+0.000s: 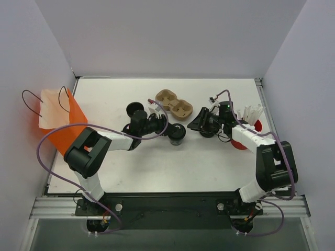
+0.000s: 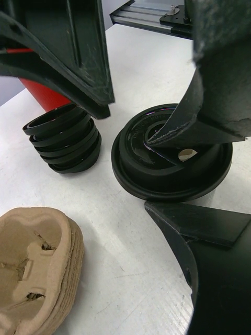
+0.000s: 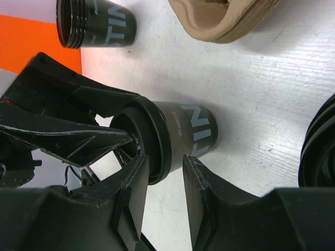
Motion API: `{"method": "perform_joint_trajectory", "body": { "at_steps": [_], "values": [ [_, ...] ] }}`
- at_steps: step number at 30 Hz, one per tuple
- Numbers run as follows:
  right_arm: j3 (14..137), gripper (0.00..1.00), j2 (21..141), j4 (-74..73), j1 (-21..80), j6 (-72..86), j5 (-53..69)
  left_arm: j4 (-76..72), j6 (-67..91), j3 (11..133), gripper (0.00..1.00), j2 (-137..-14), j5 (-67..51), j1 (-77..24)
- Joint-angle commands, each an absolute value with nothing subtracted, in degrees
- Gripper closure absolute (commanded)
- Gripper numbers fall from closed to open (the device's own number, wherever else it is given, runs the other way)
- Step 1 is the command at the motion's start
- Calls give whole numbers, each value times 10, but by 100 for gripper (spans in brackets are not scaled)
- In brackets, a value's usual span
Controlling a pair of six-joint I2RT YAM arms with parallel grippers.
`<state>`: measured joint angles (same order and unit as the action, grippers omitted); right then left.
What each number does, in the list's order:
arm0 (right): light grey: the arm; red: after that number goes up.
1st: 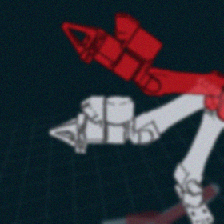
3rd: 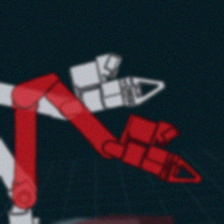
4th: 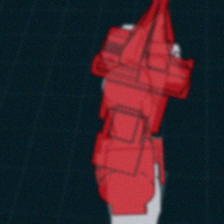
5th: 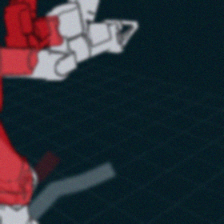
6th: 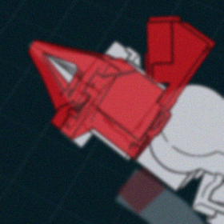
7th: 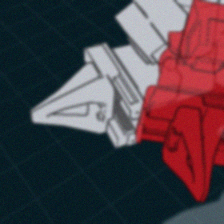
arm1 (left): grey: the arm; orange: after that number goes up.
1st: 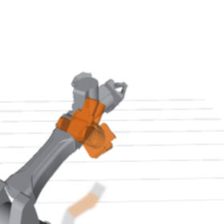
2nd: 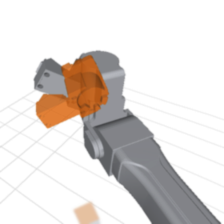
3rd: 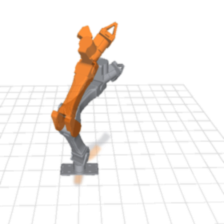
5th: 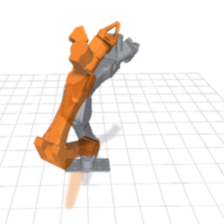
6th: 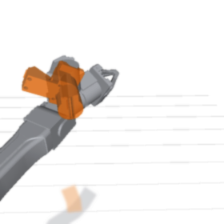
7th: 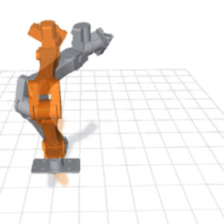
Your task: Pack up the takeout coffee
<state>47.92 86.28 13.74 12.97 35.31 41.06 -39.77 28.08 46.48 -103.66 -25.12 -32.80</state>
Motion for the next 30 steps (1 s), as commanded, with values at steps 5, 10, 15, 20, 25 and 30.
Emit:
{"method": "perform_joint_trajectory", "body": {
  "at_steps": [5, 10, 15, 20, 25, 30],
  "values": [
    [512, 67, 918, 151, 127, 323, 503, -153, 192, 417, 50, -1116, -251, -331],
    [512, 67, 941, 180, 128, 337, 511, -155, 192, 415, 50, -1122, -250, -331],
    [514, 68, 967, 206, 132, 346, 516, -161, 199, 413, 49, -1127, -250, -331],
    [503, 69, 990, 253, 141, 372, 528, -163, 203, 410, 50, -1128, -247, -331],
    [469, 71, 1009, 330, 143, 430, 544, -162, 207, 410, 50, -1125, -237, -331],
    [436, 74, 1036, 409, 145, 485, 550, -158, 214, 410, 50, -1126, -229, -331]
  ]
}}
